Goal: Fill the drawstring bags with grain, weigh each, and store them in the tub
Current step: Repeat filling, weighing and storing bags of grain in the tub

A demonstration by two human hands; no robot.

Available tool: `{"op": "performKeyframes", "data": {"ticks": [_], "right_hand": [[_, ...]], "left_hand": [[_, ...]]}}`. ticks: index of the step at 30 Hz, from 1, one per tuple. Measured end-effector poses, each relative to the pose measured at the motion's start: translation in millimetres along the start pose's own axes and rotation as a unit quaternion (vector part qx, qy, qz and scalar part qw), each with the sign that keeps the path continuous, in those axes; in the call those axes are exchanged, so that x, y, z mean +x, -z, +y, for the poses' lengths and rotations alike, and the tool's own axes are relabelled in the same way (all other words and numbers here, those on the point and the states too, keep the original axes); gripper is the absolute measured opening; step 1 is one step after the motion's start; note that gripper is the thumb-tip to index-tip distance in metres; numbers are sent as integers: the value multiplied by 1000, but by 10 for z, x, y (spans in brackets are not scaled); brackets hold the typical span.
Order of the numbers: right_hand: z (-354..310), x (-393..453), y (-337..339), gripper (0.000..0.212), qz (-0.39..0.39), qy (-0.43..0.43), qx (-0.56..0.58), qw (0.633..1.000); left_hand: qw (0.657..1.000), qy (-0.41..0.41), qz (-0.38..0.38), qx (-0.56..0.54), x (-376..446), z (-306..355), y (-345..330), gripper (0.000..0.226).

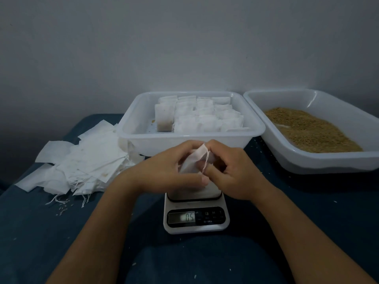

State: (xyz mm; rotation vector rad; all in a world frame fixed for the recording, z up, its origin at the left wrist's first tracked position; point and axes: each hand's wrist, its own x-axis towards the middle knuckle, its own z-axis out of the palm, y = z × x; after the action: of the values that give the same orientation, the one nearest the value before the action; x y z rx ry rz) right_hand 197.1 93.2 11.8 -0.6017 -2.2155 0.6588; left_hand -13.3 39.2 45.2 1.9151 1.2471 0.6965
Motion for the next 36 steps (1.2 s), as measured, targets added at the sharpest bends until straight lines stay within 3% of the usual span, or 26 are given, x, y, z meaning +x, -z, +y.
{"op": "performKeyframes", "data": {"ticks": [4,7,10,13,15,17,20,25,28,32,36], "right_hand": [[-24,-6,69,13,-4,0,40,999],[-36,-2,73,22,4,-2,73,997],[-48,22,12,22,107,-33,78,991],[-37,24,-127,13,197,-153,98,963],[-60,13,-287,9,129,-249,112,953],[-132,-12,-488,7,47,-285,93,953],[-324,-5,-748,8,18,-271,77,959],[-643,60,-1013,11,-70,-254,192,945],[-708,78,-919,13,-61,-237,250,937],[-621,-45,-504,14,36,-265,172,948],[-671,-451,-273,19,-76,-254,58,962]], "left_hand": [[999,-6,-49,-2,183,97,13,25],[998,15,-39,-55,202,-19,-54,24],[996,47,62,-53,145,-249,-55,26],[974,53,184,-123,58,-380,3,30],[950,45,265,-157,33,-414,61,32],[932,33,322,-162,35,-424,103,27],[908,10,384,-165,56,-430,129,26],[856,-13,465,-227,10,-400,235,25],[824,-16,490,-284,-10,-408,294,27],[820,-7,488,-299,-2,-411,291,28],[830,4,485,-276,31,-415,257,27]]}}
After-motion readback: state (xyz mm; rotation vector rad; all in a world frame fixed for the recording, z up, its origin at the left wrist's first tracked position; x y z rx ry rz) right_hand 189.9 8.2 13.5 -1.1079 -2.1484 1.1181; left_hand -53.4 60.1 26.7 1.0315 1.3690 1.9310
